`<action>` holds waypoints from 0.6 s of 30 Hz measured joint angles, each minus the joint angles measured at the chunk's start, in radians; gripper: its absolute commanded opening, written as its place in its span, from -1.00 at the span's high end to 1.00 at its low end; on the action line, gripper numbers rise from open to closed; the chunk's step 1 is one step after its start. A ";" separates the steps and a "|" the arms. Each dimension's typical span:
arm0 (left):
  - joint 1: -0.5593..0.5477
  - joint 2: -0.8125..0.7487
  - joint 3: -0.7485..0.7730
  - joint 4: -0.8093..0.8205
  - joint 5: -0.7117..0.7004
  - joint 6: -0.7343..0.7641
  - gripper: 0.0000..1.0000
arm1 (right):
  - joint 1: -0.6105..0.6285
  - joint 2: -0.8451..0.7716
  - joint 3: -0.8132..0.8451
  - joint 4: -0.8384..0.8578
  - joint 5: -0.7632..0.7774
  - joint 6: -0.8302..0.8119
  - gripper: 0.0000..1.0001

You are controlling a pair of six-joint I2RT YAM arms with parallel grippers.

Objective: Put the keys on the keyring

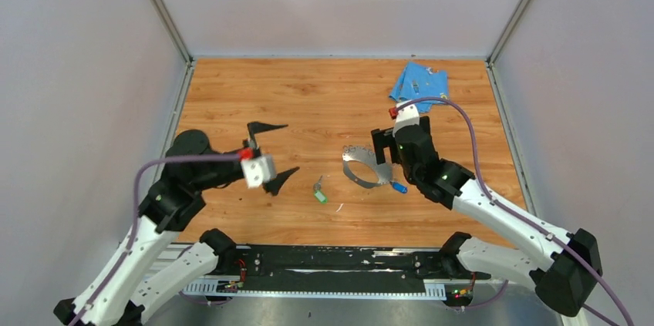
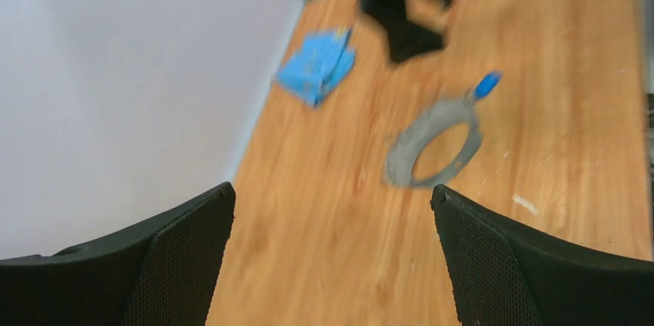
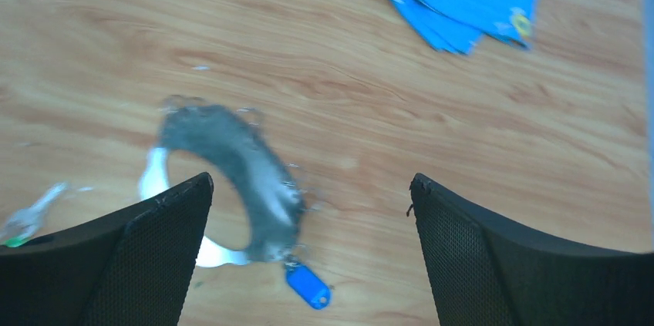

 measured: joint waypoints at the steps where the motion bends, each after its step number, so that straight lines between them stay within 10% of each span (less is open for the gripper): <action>1: 0.029 0.032 -0.011 0.007 -0.048 -0.039 -1.00 | -0.020 0.000 -0.023 0.023 0.050 0.005 -1.00; 7: 0.407 0.276 -0.150 0.096 -0.116 -0.232 -1.00 | -0.159 0.021 -0.254 0.220 0.283 0.000 -0.96; 18: 0.716 0.528 -0.543 0.610 -0.097 -0.467 -1.00 | -0.528 0.116 -0.429 0.550 0.301 -0.048 -1.00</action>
